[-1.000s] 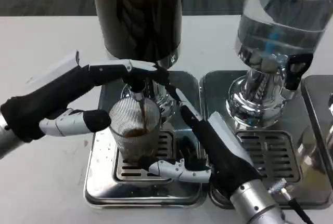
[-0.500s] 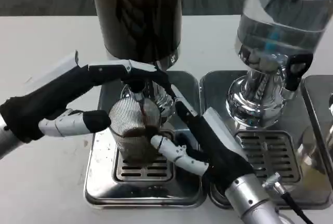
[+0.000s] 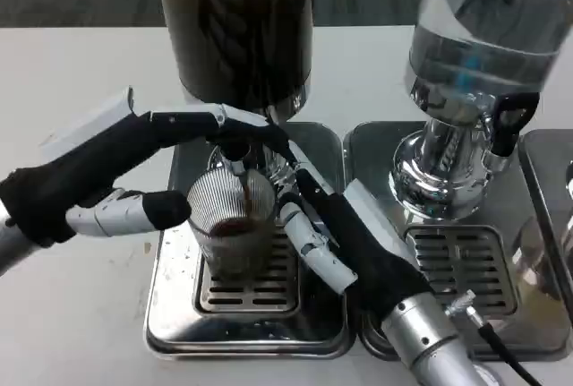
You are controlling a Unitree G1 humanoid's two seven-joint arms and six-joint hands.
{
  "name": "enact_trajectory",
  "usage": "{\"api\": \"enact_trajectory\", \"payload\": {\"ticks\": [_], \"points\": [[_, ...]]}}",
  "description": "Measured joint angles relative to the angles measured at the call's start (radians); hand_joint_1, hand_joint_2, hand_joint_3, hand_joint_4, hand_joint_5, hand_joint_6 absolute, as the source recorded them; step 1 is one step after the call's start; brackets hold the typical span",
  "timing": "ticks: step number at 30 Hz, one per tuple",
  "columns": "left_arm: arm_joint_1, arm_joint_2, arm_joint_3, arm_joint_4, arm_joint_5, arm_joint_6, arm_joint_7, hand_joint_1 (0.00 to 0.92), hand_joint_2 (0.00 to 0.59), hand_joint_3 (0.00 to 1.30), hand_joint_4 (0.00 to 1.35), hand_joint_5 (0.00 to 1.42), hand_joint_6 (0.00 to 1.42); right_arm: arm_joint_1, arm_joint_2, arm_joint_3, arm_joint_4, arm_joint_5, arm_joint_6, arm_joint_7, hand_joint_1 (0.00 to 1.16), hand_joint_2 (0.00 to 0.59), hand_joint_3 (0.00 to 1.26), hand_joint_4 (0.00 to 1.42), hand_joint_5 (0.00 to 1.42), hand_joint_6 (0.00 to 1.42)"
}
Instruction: Grasp the cup under the faucet to collect the drink, then remove the cup.
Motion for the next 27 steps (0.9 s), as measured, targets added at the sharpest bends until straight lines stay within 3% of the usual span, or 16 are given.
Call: {"api": "enact_trajectory", "payload": {"ticks": [19, 20, 21, 22, 23, 24, 27], "points": [[0.005, 0.0, 0.0, -0.004, 0.0, 0.0, 0.002, 0.0, 0.067, 0.39, 0.3, 0.27, 0.16, 0.0, 0.0, 0.0, 0.0, 0.002, -0.001, 0.008, 0.0, 0.586, 0.0, 0.0, 0.0, 0.01], [0.007, 0.0, 0.0, -0.007, 0.0, 0.001, 0.004, 0.0, 0.067, 0.39, 0.3, 0.27, 0.16, 0.0, 0.0, 0.0, 0.0, 0.002, -0.001, 0.008, 0.0, 0.493, 0.0, 0.0, 0.0, 0.02], [0.009, 0.0, 0.0, -0.01, -0.001, 0.002, 0.007, 0.0, 0.067, 0.39, 0.3, 0.27, 0.16, 0.0, 0.0, 0.0, 0.0, 0.002, -0.001, 0.008, 0.04, 0.1, 0.0, 0.0, 0.0, 0.02], [0.01, 0.0, 0.0, -0.011, -0.001, 0.002, 0.007, 0.0, 0.067, 0.39, 0.3, 0.27, 0.16, 0.0, 0.0, -0.001, -0.001, 0.002, -0.001, 0.008, 0.01, 0.165, 0.0, 0.0, 0.0, 0.02], [0.011, 0.0, 0.0, -0.012, 0.0, 0.002, 0.008, 0.0, 0.067, 0.4, 0.31, 0.28, 0.16, 0.0, 0.0, -0.001, -0.001, 0.002, -0.001, 0.008, 0.0, 0.502, 0.0, 0.0, 0.0, 0.02], [0.013, 0.0, -0.001, -0.013, 0.0, 0.002, 0.009, 0.0, 0.067, 0.4, 0.31, 0.28, 0.16, 0.001, 0.0, -0.001, -0.002, 0.002, -0.001, 0.008, 0.0, 0.569, 0.0, 0.0, 0.0, 0.02], [0.017, 0.001, -0.001, -0.02, 0.005, 0.002, 0.011, 0.0, 0.067, 0.4, 0.32, 0.28, 0.16, 0.003, 0.001, -0.001, -0.01, 0.002, -0.001, 0.008, 0.0, 0.586, 0.0, 0.0, 0.0, 0.02]]}}
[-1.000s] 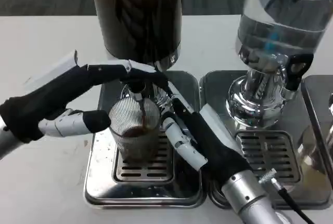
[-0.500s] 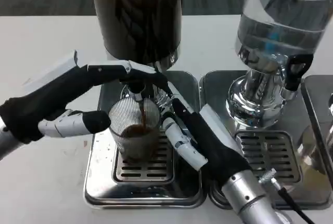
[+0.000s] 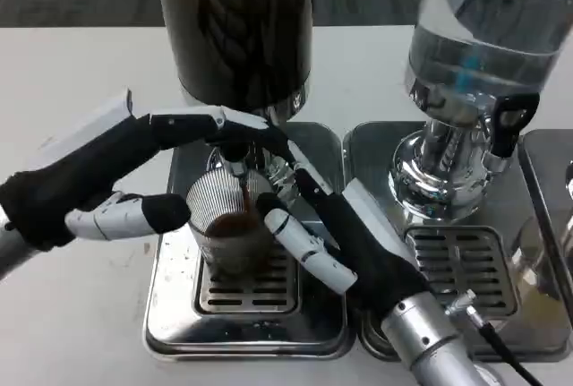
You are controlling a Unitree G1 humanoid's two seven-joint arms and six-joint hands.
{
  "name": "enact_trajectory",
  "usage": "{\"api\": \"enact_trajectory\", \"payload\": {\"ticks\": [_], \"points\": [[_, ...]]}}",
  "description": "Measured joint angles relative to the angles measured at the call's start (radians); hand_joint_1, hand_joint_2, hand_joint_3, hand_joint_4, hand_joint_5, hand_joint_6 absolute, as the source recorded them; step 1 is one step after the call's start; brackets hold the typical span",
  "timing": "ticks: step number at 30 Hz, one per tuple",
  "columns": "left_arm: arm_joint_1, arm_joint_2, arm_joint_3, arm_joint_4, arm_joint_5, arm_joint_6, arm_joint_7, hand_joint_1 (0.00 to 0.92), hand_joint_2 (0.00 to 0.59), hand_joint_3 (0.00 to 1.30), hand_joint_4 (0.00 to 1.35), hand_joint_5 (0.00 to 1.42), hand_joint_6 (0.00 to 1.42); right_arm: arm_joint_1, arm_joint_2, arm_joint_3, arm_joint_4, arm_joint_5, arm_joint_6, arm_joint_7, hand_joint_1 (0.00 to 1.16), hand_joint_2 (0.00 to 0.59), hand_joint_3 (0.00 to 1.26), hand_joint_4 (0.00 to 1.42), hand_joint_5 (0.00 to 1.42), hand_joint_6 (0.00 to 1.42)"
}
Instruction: Grasp the cup under the faucet to collect the drink, then remove the cup.
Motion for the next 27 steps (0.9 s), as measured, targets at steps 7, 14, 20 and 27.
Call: {"api": "enact_trajectory", "payload": {"ticks": [7, 14, 20, 27], "points": [[0.01, 0.001, 0.01, -0.004, -0.009, 0.001, 0.016, 0.0, 0.058, 0.33, 0.28, 0.27, 0.18, 0.01, -0.001, 0.001, -0.014, 0.001, 0.0, 0.0, 0.7, 0.09, 0.0, 0.0, 0.0, 0.02], [0.037, -0.005, 0.046, -0.012, -0.019, 0.015, 0.035, 0.0, 0.051, 0.31, 0.27, 0.29, 0.2, 0.014, -0.002, 0.001, -0.02, 0.002, 0.0, 0.012, 0.68, 0.13, 0.0, 0.0, 0.0, 0.02], [0.063, -0.011, 0.094, -0.012, -0.031, 0.017, 0.061, 0.0, 0.054, 0.3, 0.27, 0.31, 0.23, 0.014, -0.003, -0.001, -0.02, 0.006, 0.0, 0.016, 0.64, 0.165, 0.0, 0.0, 0.0, 0.02], [0.091, -0.011, 0.148, -0.008, -0.032, 0.018, 0.073, 0.0, 0.058, 0.3, 0.28, 0.33, 0.24, 0.014, -0.003, 0.0, -0.02, 0.015, 0.0, 0.018, 0.63, 0.173, 0.0, 0.0, 0.0, 0.02]]}}
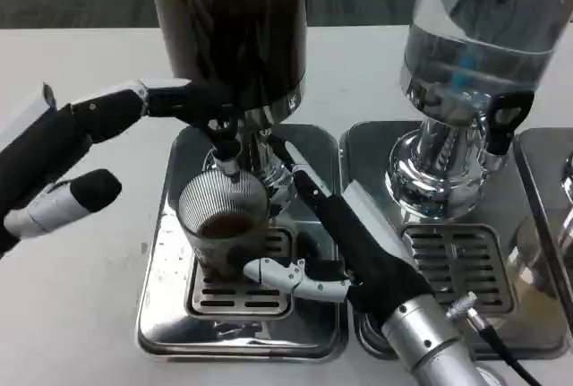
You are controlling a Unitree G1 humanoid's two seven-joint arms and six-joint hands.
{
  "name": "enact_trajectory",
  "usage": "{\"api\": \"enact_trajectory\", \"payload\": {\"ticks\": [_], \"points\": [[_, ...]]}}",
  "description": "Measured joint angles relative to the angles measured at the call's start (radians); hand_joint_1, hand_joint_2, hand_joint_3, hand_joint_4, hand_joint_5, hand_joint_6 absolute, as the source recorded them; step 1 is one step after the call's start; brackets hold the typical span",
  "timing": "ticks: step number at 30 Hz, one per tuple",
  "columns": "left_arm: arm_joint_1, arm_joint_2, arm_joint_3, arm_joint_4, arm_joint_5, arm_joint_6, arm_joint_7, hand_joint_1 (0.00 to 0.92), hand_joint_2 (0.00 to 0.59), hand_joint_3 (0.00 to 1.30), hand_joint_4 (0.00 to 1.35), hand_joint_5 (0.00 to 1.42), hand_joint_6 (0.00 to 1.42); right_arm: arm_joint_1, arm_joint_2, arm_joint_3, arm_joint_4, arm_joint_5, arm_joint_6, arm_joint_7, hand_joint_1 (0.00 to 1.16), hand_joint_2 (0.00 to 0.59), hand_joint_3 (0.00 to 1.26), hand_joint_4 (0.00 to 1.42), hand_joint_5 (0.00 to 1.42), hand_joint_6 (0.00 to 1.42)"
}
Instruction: Grasp the cup under the faucet to collect the drink, then remove the cup.
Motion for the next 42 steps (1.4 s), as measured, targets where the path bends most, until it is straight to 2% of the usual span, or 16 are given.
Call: {"api": "enact_trajectory", "payload": {"ticks": [7, 19, 30, 42], "points": [[0.016, 0.001, 0.055, 0.016, 0.007, -0.006, 0.02, 0.0, 0.061, 0.3, 0.28, 0.33, 0.26, 0.0, 0.0, 0.0, 0.0, 0.001, 0.0, 0.003, 0.63, 0.191, 0.0, 0.0, 0.0, 0.02], [0.072, 0.012, 0.108, 0.08, 0.163, -0.08, 0.164, 0.0, 0.083, 0.28, 0.23, 0.29, 0.23, -0.006, -0.004, 0.001, 0.0, 0.002, 0.0, 0.009, 0.62, 0.205, 0.0, 0.0, 0.0, 0.02], [0.097, 0.034, 0.112, 0.119, 0.316, -0.129, 0.298, 0.0, 0.087, 0.25, 0.19, 0.24, 0.18, -0.006, -0.011, 0.001, -0.002, 0.001, 0.001, 0.017, 0.6, 0.211, 0.0, 0.0, 0.0, 0.02], [0.107, 0.043, 0.086, 0.153, 0.354, -0.131, 0.365, 0.0, 0.086, 0.25, 0.19, 0.23, 0.18, -0.011, -0.01, 0.015, -0.002, -0.02, 0.026, 0.026, 0.63, 0.188, 0.0, 0.0, 0.0, 0.02]]}}
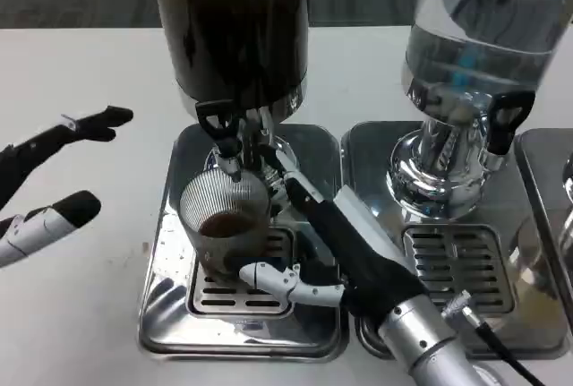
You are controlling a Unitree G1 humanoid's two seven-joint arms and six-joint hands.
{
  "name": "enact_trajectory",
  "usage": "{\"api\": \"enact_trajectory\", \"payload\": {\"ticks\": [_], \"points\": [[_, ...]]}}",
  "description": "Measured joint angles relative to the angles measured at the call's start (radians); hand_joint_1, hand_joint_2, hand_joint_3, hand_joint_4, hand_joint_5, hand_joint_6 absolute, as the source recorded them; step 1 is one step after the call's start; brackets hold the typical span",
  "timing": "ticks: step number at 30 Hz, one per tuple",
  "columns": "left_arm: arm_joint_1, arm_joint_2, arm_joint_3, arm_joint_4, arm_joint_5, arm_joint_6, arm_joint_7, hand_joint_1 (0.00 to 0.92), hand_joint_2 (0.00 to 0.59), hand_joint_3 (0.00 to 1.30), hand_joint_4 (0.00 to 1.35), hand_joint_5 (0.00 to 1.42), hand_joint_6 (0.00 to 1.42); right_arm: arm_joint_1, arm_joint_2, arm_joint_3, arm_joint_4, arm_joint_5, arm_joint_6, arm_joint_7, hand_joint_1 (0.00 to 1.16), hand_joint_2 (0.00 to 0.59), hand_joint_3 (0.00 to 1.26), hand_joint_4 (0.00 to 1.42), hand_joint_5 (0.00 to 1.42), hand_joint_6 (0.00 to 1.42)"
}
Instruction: Grasp the cup under the faucet to collect the drink, then remove the cup.
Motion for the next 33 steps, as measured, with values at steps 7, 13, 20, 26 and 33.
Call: {"api": "enact_trajectory", "payload": {"ticks": [7, 13, 20, 26, 33], "points": [[0.006, 0.003, -0.005, 0.005, 0.0, 0.0, 0.009, 0.0, 0.088, 0.25, 0.19, 0.23, 0.18, -0.016, 0.009, 0.008, 0.011, 0.002, 0.001, 0.008, 0.63, 0.184, 0.0, 0.0, 0.0, 0.02], [0.009, 0.003, -0.008, 0.006, 0.0, 0.0, 0.014, 0.0, 0.09, 0.25, 0.19, 0.23, 0.18, -0.037, 0.017, 0.01, 0.044, 0.002, 0.001, 0.008, 0.63, 0.184, 0.0, 0.0, 0.0, 0.03], [0.013, 0.005, -0.015, 0.006, 0.0, 0.0, 0.015, 0.0, 0.09, 0.25, 0.19, 0.23, 0.18, -0.063, 0.022, 0.009, 0.085, 0.015, -0.011, 0.008, 0.62, 0.185, 0.0, 0.0, 0.0, 0.04], [0.013, 0.01, -0.02, 0.008, 0.0, 0.0, 0.016, 0.0, 0.09, 0.25, 0.19, 0.23, 0.18, -0.1, 0.026, 0.01, 0.134, 0.022, -0.019, 0.008, 0.69, 0.166, 0.0, 0.0, 0.0, 0.03], [0.013, 0.026, -0.031, 0.013, 0.0, 0.0, 0.016, 0.0, 0.09, 0.25, 0.19, 0.23, 0.18, -0.132, 0.031, 0.011, 0.184, 0.024, -0.024, 0.008, 0.7, 0.166, 0.0, 0.0, 0.0, 0.03]]}}
